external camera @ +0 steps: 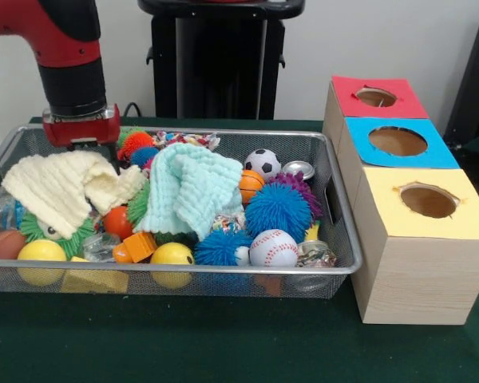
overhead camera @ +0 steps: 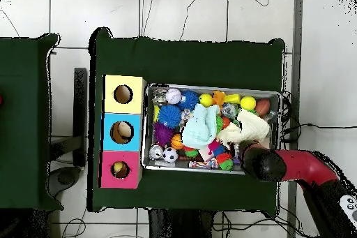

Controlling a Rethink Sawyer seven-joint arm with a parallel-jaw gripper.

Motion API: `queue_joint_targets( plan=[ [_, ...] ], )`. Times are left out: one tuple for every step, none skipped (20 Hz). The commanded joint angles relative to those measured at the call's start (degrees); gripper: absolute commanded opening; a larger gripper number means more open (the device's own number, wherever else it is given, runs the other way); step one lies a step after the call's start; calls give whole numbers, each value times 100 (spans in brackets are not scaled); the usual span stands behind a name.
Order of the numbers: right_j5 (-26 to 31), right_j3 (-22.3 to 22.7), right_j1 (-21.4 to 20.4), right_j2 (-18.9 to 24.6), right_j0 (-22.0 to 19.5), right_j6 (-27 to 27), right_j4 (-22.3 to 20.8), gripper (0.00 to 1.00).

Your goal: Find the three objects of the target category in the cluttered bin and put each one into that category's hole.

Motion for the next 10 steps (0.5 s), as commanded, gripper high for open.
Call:
queue_joint_targets(
  plan=[
    [-574, -128, 463, 336, 756, -303, -492, 100],
    [-604, -158, 476, 282, 859, -196, -497, 100],
    [-661, -182, 480, 222, 959, -81, -512, 100],
    [-724, -196, 479, 144, 1057, 41, -514, 100],
    [-752, -203, 476, 111, 1105, 99, -510, 100],
    [-780, -210, 474, 78, 1154, 158, -506, 100],
    [-752, -239, 443, -16, 1331, 363, -444, 100],
    [-748, -251, 414, -74, 1441, 466, -407, 100],
    [-736, -265, 378, -150, 1560, 583, -360, 100],
    [-719, -276, 336, -214, 1673, 692, -321, 100]
  ],
)
